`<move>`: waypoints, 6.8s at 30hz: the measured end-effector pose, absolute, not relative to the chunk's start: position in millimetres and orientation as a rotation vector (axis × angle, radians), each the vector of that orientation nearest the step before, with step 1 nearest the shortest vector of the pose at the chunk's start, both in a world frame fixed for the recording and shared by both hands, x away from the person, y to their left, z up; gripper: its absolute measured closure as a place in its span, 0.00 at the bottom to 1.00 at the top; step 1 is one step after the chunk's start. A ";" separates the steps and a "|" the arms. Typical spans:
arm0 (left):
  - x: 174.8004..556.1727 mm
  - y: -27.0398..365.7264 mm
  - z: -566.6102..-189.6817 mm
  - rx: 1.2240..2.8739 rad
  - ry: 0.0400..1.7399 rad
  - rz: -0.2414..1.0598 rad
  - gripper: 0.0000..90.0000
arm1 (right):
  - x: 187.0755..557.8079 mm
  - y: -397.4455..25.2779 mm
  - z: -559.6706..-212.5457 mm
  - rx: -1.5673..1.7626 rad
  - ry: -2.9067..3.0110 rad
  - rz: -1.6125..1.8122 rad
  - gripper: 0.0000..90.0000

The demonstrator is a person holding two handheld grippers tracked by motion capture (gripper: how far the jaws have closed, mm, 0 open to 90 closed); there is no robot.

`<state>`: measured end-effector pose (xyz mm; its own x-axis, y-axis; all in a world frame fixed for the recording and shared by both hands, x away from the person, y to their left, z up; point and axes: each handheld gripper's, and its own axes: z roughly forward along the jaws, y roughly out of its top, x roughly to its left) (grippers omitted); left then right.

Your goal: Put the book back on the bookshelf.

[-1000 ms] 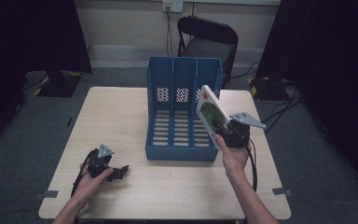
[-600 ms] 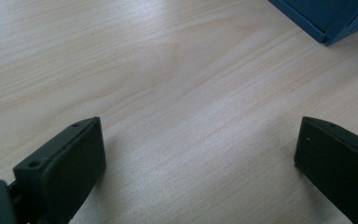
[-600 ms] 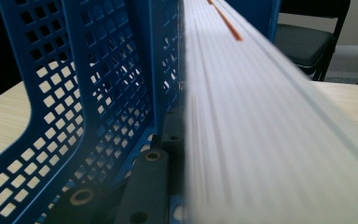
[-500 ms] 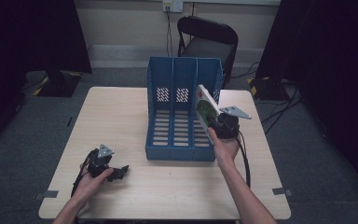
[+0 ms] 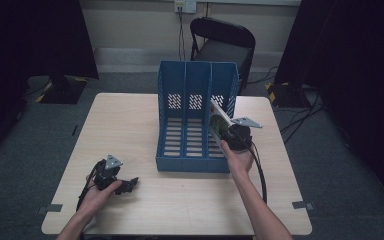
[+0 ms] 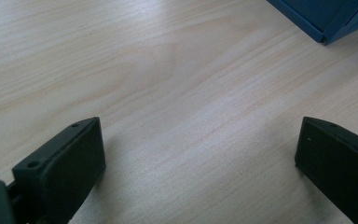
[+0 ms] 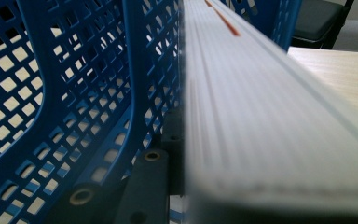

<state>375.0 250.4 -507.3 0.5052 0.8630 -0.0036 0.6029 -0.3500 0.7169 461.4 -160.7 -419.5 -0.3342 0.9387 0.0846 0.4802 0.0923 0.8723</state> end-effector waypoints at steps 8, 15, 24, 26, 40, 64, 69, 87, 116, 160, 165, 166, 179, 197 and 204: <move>375.1 250.2 -507.5 2.080 1.195 0.497 0.01 | 463.0 -158.3 -425.3 1.399 1.893 1.158 0.85; 375.2 250.2 -507.5 2.079 1.195 0.496 0.01 | 460.5 -161.3 -426.4 1.411 1.899 1.164 0.84; 375.5 250.1 -507.4 2.084 1.192 0.493 0.00 | 454.4 -163.6 -428.2 1.400 1.908 1.159 0.83; 375.6 250.1 -507.4 2.086 1.192 0.493 0.00 | 453.9 -164.4 -429.3 1.402 1.924 1.147 0.83; 375.7 249.8 -507.4 2.087 1.192 0.494 0.00 | 444.1 -164.4 -429.7 1.375 1.921 1.175 0.80; 375.5 249.5 -507.4 2.087 1.191 0.496 0.00 | 453.3 -157.4 -430.5 1.382 2.005 1.101 0.82; 375.5 249.5 -507.4 2.088 1.191 0.496 0.00 | 453.8 -158.5 -431.3 1.405 1.982 1.111 0.81; 375.2 248.9 -507.4 2.088 1.189 0.492 0.00 | 440.9 -155.8 -441.8 1.350 1.821 1.248 0.77; 375.2 247.4 -507.4 2.092 1.182 0.490 0.00 | 435.0 -146.4 -442.0 1.439 1.604 1.077 0.86; 378.4 242.5 -507.5 2.096 1.166 0.482 0.00 | 437.7 -140.6 -441.7 1.518 1.502 0.994 0.84; 378.4 242.6 -507.6 2.095 1.166 0.482 0.00 | 437.3 -141.9 -440.3 1.504 1.506 1.007 0.79; 378.3 242.5 -507.5 2.096 1.167 0.482 0.00 | 437.3 -141.9 -440.3 1.504 1.506 1.007 0.79; 378.3 242.5 -507.5 2.095 1.167 0.482 0.00 | 438.1 -143.4 -440.4 1.488 1.541 1.040 0.63; 378.2 242.5 -507.5 2.096 1.166 0.482 0.00 | 435.1 -148.6 -437.7 1.452 1.588 1.123 0.42; 377.6 242.6 -507.3 2.099 1.164 0.479 0.00 | 433.7 -153.8 -434.7 1.424 1.637 1.167 0.32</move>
